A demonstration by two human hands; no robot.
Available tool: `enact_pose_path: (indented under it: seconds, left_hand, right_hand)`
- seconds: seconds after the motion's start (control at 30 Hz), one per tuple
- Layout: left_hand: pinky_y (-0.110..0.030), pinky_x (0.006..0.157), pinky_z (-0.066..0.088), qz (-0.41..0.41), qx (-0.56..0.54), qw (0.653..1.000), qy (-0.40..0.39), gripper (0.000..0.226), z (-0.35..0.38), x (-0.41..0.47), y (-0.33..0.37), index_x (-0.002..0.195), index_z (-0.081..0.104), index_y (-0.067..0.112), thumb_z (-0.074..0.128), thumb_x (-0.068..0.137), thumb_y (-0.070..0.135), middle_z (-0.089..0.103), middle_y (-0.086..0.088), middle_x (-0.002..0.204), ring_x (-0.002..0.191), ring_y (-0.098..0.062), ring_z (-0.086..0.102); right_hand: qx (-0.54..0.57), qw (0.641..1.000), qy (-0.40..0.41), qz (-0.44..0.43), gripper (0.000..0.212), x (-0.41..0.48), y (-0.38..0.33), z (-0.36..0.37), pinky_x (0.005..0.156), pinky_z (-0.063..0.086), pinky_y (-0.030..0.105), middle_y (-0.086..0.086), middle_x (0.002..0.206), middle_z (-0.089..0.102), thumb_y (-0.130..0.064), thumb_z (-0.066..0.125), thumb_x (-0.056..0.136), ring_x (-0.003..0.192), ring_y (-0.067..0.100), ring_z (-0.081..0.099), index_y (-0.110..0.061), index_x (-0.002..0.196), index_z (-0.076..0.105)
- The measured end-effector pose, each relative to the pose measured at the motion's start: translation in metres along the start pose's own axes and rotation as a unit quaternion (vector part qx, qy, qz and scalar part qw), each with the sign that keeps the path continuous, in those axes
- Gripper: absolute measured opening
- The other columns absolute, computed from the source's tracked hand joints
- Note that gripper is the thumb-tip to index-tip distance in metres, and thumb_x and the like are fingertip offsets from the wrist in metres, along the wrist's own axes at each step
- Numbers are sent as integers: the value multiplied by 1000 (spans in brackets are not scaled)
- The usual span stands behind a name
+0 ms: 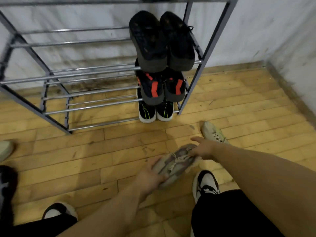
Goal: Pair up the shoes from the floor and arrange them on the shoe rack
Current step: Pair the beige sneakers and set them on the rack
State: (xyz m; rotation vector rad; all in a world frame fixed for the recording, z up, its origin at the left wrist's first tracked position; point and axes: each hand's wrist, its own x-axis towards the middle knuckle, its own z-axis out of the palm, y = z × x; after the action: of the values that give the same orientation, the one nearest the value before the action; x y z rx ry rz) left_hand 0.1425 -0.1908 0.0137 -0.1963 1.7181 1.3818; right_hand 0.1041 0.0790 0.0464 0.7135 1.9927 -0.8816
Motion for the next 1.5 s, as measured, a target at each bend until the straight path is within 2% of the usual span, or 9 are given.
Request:
enact_pose_path:
  seconds: [0.17, 0.3, 0.53, 0.7, 0.87, 0.97, 1.2, 1.37, 1.5]
  left_hand:
    - [-29, 80, 59, 161, 15, 987, -3, 68, 0, -50, 117, 139, 55, 41, 85, 84, 16, 70, 10, 123, 103, -13, 72]
    - [-29, 90, 57, 283, 37, 958, -35, 75, 31, -123, 205, 139, 57, 38, 91, 77, 14, 73, 14, 122, 109, -9, 71]
    - [-23, 76, 57, 408, 154, 896, -86, 52, 138, -237, 310, 124, 67, 40, 88, 78, 31, 73, 17, 109, 90, -3, 74]
    - [-34, 73, 57, 277, 347, 868, -222, 50, 254, -253, 314, 112, 68, 35, 87, 70, 53, 75, 4, 108, 95, -16, 72]
    - [-35, 71, 61, 124, 414, 858, -278, 73, 316, -203, 229, 130, 61, 31, 93, 67, 49, 71, 4, 114, 97, -17, 73]
    - [-36, 88, 59, 85, 486, 813, -308, 95, 319, -174, 173, 142, 54, 31, 100, 59, 41, 67, 7, 118, 103, -15, 70]
    - [-34, 79, 63, 86, 477, 818, -311, 105, 317, -148, 179, 143, 55, 28, 101, 50, 13, 73, -3, 114, 97, -19, 75]
    - [-14, 75, 50, 180, 615, 714, -283, 106, 330, -144, 176, 151, 45, 35, 97, 62, 14, 64, 17, 113, 98, -4, 65]
    - [-28, 97, 51, 188, 706, 633, -258, 112, 327, -131, 174, 156, 39, 36, 97, 61, 25, 56, 9, 131, 117, -16, 57]
  right_hand:
    - [113, 992, 23, -58, 85, -78, -25, -100, 90, 50, 38, 7, 141, 56, -21, 85, 83, 117, 28, 60, -39, 153, 41]
    - [199, 959, 84, -182, 74, -194, -23, -174, 88, 49, 32, -1, 141, 63, -11, 79, 89, 102, 16, 64, -42, 148, 48]
    - [376, 822, 300, -305, 62, -354, 120, -144, 87, 39, 31, -22, 137, 62, -47, 77, 81, 111, 8, 58, -58, 138, 56]
    - [508, 758, 340, -229, 98, -367, 250, -51, 68, 30, 32, -12, 115, 65, -77, 89, 44, 85, 20, 38, -60, 136, 57]
    - [590, 731, 324, -113, 89, -339, 334, 49, 69, 45, 31, -4, 111, 71, -65, 85, 58, 80, 19, 60, -49, 140, 56]
    - [612, 723, 316, -51, 80, -310, 358, 101, 93, 58, 42, 3, 127, 70, -57, 87, 73, 108, 26, 72, -40, 143, 53]
    - [677, 670, 290, -91, 55, -253, 352, 125, 102, 54, 59, -1, 112, 79, -29, 83, 88, 108, 30, 74, -33, 136, 56]
    - [579, 763, 280, -58, 81, -237, 359, 120, 95, 54, 35, -14, 132, 60, -57, 78, 86, 118, 18, 64, -47, 151, 31]
    - [349, 856, 337, 176, 121, -201, 427, 168, 117, 39, 48, 4, 163, 31, -95, 59, 66, 148, 32, 35, -34, 163, 19]
